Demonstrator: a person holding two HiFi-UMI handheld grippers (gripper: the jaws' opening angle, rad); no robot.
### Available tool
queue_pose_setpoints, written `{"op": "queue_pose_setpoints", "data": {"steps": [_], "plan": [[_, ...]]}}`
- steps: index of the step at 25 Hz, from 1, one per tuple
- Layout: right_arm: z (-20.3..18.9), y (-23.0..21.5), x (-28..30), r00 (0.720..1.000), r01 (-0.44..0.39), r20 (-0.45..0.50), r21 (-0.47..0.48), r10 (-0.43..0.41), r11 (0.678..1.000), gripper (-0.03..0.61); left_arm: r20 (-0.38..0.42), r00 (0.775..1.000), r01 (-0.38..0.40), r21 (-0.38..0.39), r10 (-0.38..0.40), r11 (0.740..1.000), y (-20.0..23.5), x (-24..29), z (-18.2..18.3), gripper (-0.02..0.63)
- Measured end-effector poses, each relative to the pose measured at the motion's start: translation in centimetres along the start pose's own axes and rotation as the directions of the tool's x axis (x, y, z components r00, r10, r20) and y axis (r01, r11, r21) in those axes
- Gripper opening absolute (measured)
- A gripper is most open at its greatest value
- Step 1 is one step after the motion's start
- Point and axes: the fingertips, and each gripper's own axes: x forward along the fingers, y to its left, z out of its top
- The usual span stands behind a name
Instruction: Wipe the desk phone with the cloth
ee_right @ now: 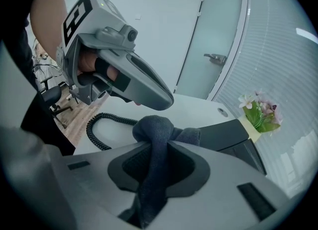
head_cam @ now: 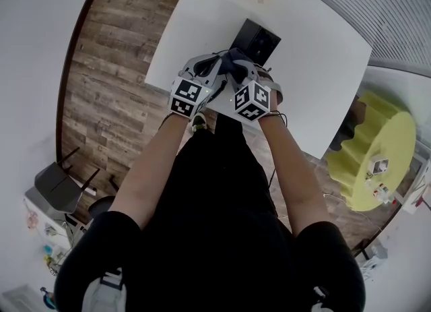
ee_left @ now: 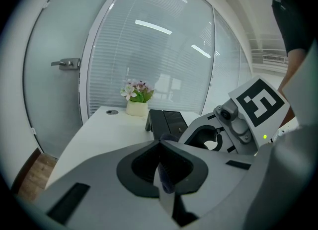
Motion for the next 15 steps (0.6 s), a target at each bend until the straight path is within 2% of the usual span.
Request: {"op": "queue_pose_setpoints", "data": {"steps": [9, 12, 15], "plan": [[-0.6, 4.0, 0.6, 0.992, -0.11, -0.055, -0.009, 0.109, 0.994, 0.087, 0.018, 1.0, -0.008, -0.007, 0.008, 1.0, -0.3, -2.5, 0.1, 0.011], [-0.4, 4.2, 0.1, 0.993, -0.117, -0.023, 0.061, 0.119, 0.991, 0.087, 0.032, 0.999, -0.008, 0.008, 0.008, 1.0, -0.5, -3.9, 0.8, 0.011], [0.9, 2.8, -2.3, 0.996, -0.065, 0.07, 0.164, 0.054, 0.984, 0.087, 0.061, 0.998, -0.004, 0.017, 0.003, 1.0, -0.8, -5.7, 2.0, 0.011]]}}
